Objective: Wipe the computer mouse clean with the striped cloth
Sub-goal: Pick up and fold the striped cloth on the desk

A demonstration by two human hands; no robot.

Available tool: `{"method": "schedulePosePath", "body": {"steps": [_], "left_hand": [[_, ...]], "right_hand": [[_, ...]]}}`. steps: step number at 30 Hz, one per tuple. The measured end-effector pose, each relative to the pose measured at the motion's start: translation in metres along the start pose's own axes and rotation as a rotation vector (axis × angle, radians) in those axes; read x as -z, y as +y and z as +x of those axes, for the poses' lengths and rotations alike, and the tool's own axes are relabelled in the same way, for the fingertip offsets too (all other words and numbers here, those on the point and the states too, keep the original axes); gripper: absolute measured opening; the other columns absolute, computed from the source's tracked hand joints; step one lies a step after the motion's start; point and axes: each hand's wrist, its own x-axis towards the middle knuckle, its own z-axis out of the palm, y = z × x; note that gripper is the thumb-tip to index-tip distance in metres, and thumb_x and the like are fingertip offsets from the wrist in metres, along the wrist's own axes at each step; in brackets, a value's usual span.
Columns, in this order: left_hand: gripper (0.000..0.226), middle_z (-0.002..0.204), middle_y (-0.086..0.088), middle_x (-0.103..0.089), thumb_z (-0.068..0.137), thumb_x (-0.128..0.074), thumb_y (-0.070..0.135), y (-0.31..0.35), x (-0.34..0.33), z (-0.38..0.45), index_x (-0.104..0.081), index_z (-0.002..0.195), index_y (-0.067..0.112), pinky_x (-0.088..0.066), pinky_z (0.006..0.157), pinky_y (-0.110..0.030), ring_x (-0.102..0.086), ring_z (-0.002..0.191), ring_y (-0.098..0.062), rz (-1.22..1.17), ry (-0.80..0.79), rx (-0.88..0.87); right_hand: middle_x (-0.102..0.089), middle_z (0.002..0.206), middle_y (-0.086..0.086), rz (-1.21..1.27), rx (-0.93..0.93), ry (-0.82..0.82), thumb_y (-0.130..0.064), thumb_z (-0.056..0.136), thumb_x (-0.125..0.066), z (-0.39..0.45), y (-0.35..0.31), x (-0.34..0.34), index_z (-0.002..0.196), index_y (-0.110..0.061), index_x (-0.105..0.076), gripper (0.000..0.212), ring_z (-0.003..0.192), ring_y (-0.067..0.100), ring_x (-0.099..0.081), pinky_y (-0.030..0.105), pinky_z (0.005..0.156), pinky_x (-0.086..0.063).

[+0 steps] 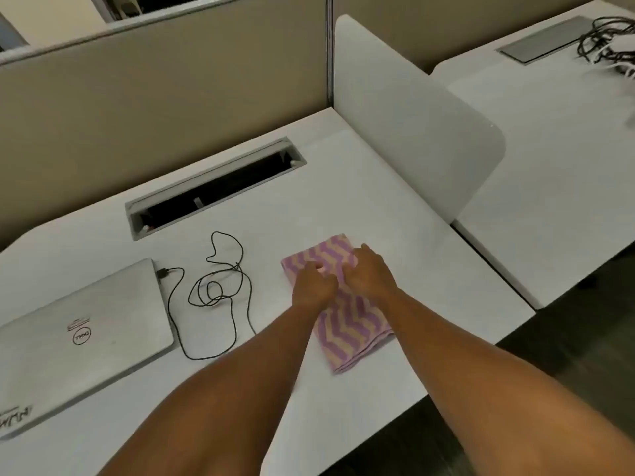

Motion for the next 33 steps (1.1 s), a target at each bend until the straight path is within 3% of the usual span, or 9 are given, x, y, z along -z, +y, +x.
{"method": "schedulePosePath", "body": {"steps": [3,6,11,15,17,20,23,26,33], "left_hand": [[0.054,0.137,-0.004,-0.054,0.092,-0.055,0.026,-0.001,-0.004,0.002,-0.042,0.143,0.019,-0.043,0.073,-0.025,-0.053,0.09,-0.015,-0.092,-0.02,0.137],[0.055,0.14,-0.003,-0.052,0.092,-0.055,0.028,-0.003,-0.006,0.001,-0.041,0.145,0.019,-0.043,0.084,-0.03,-0.052,0.104,-0.02,-0.137,-0.024,0.178],[0.051,0.128,0.0,-0.057,0.092,-0.053,0.038,-0.001,-0.004,0.0,-0.046,0.139,0.019,-0.045,0.085,-0.032,-0.052,0.098,-0.018,-0.154,-0.02,0.212],[0.054,0.107,0.0,-0.067,0.092,-0.048,0.058,0.01,-0.002,-0.001,-0.062,0.12,0.014,-0.052,0.095,-0.042,-0.062,0.098,-0.022,-0.236,-0.042,0.221],[0.063,0.104,0.0,-0.065,0.085,-0.049,0.073,0.02,0.002,-0.004,-0.063,0.115,0.019,-0.051,0.087,-0.039,-0.06,0.096,-0.022,-0.343,-0.088,0.277],[0.063,0.094,0.001,-0.065,0.079,-0.048,0.082,0.033,0.009,-0.008,-0.063,0.098,0.024,-0.049,0.071,-0.036,-0.06,0.091,-0.023,-0.44,-0.199,0.318],[0.05,0.1,-0.001,-0.07,0.094,-0.044,0.061,0.036,0.011,-0.007,-0.065,0.107,0.017,-0.054,0.076,-0.039,-0.063,0.09,-0.021,-0.532,-0.203,0.32],[0.036,0.102,-0.006,-0.075,0.098,-0.037,0.032,0.036,0.017,-0.01,-0.069,0.105,0.018,-0.059,0.079,-0.04,-0.069,0.094,-0.021,-0.661,-0.229,0.342],[0.036,0.108,-0.012,-0.074,0.094,-0.04,0.024,0.037,0.038,-0.009,-0.068,0.115,0.016,-0.056,0.092,-0.049,-0.068,0.105,-0.03,-0.696,-0.283,0.226]], "right_hand": [[-0.053,0.135,0.011,0.117,-0.092,0.026,-0.03,0.091,-0.055,0.005,0.002,-0.003,0.133,-0.008,-0.048,0.048,0.12,0.029,-0.055,0.034,0.095,-0.047],[-0.054,0.134,0.012,0.167,-0.163,-0.002,-0.032,0.088,-0.059,0.007,0.004,-0.007,0.136,-0.009,-0.045,0.055,0.119,0.031,-0.056,0.038,0.097,-0.05],[-0.055,0.133,0.012,0.193,-0.263,-0.112,-0.042,0.087,-0.06,0.01,0.002,-0.01,0.136,-0.011,-0.04,0.062,0.118,0.032,-0.056,0.038,0.095,-0.051],[-0.061,0.129,0.006,0.066,-0.175,-0.129,-0.054,0.089,-0.048,0.006,-0.005,-0.013,0.131,-0.023,-0.052,0.052,0.118,0.03,-0.055,0.041,0.101,-0.045],[-0.064,0.124,0.004,0.071,-0.126,-0.069,-0.048,0.091,-0.05,0.002,-0.01,-0.014,0.128,-0.026,-0.054,0.044,0.114,0.027,-0.058,0.042,0.102,-0.043],[-0.069,0.111,0.006,0.336,0.001,-0.101,-0.031,0.093,-0.053,-0.006,-0.016,-0.017,0.119,-0.018,-0.059,0.03,0.104,0.026,-0.065,0.036,0.096,-0.049],[-0.064,0.109,0.004,0.416,0.073,-0.13,-0.02,0.085,-0.061,-0.013,-0.018,-0.014,0.118,-0.015,-0.057,0.033,0.104,0.021,-0.063,0.033,0.094,-0.05],[-0.06,0.103,-0.002,0.417,0.159,-0.051,-0.023,0.08,-0.068,-0.012,-0.011,-0.01,0.105,-0.023,-0.053,0.029,0.096,0.018,-0.062,0.026,0.08,-0.056],[-0.044,0.132,0.004,-0.069,0.532,0.297,-0.049,0.072,-0.059,-0.01,-0.013,-0.009,0.12,-0.022,-0.056,0.054,0.123,0.022,-0.04,0.034,0.101,-0.042]]}}
